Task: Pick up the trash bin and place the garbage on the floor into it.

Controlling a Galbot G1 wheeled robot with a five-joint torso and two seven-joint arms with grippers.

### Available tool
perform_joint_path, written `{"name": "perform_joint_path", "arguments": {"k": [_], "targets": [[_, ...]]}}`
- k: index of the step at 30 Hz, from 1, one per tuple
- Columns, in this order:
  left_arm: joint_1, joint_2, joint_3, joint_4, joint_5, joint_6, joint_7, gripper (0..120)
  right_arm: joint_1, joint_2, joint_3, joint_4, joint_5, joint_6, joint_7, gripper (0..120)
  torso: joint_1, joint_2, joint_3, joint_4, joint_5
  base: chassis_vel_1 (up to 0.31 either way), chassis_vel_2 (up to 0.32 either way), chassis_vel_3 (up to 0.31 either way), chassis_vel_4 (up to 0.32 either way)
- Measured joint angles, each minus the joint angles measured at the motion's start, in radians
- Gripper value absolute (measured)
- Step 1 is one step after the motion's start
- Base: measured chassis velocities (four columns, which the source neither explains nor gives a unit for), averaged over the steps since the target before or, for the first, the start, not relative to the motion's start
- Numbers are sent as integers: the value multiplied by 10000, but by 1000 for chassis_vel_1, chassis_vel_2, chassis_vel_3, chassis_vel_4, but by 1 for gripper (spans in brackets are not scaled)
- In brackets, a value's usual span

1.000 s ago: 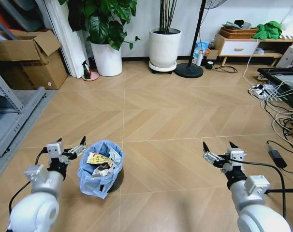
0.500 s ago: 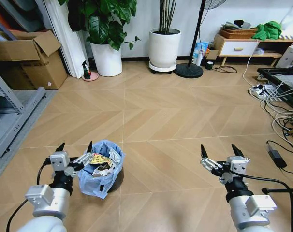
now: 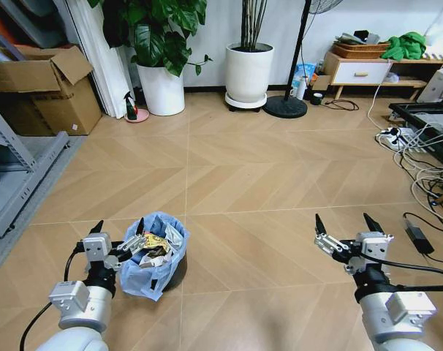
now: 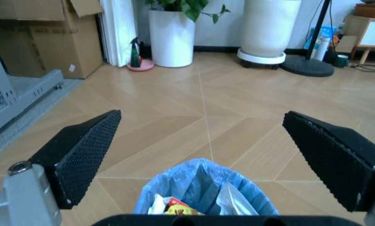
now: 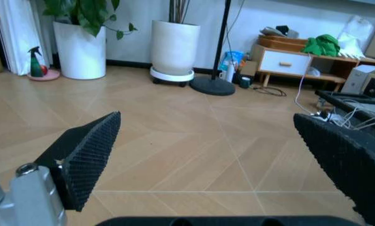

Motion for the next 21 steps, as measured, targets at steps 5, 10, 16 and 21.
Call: {"name": "perform_joint_path", "arguments": {"k": [5,10,16,21], "targets": [[-6,8,0,9,-14,9,4,100,4,-3,-1,-5,4,-5,2,100,0,0,0,0,0,0,0,0,0],[-10,12,0,15,-22,14,6,100,6,-4,-3,-11,8,-9,3,100,0,0,0,0,0,0,0,0,0],[-13,16,0,18,-26,19,7,100,8,-4,-6,-16,12,-11,3,100,0,0,0,0,0,0,0,0,0],[-14,18,-1,22,-29,23,7,100,9,-3,-9,-18,13,-12,2,100,0,0,0,0,0,0,0,0,0]]}}
